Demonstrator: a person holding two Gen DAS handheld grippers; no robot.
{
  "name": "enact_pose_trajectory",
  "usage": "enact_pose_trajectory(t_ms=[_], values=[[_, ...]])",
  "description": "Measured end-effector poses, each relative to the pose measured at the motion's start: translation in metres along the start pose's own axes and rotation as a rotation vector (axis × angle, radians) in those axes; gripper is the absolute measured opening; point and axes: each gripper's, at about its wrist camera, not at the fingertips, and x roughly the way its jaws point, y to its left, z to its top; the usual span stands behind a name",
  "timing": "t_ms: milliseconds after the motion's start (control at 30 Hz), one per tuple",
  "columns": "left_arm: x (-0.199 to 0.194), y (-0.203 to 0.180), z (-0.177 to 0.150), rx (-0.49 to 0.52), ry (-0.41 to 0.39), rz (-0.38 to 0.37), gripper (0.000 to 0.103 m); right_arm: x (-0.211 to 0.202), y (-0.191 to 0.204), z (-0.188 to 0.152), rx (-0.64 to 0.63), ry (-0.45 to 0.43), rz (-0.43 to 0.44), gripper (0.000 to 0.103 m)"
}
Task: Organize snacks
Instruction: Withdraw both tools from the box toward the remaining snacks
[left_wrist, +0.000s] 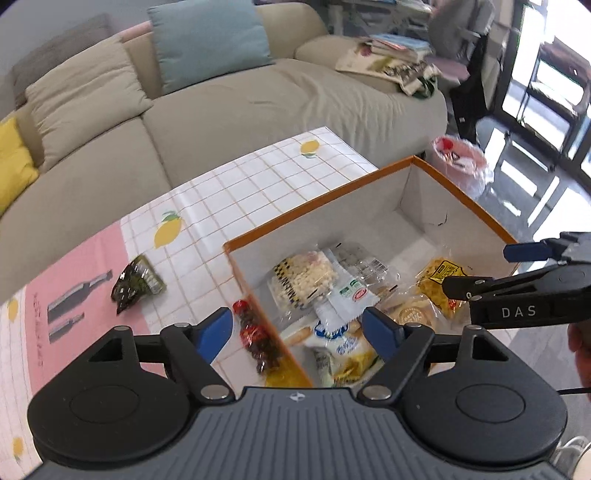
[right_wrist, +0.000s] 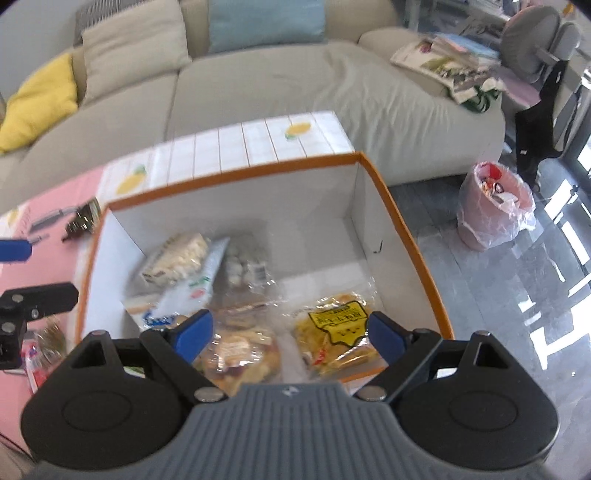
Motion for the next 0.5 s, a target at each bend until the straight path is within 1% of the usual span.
enact_pose_trajectory(t_ms=[133,233,333,500], values=[[-0.014,0.015,-0.018,-0.071,-0.024,-0.007,0.093,-0.018,0.014,-0.014,0.035,-0.067,0.020,0.089],[-0.026,0.028,-0.034,-0.122,-0.042,0.004,0.093,-0.032,0.025,-0.025,0.058,-0.117,0.030,0.089],[-0.037,0.040,-0.048,-0.156,-0.055,0.015,0.093,-0.046,0.039,-0.034,0.068,-0.176,0.016,0.089],[-0.056,0.065,-0.075,-0.244,-0.064,0.026,0.093,-0.069,0.063,-0.045,0.058,-0.260,-0.004,0.089]])
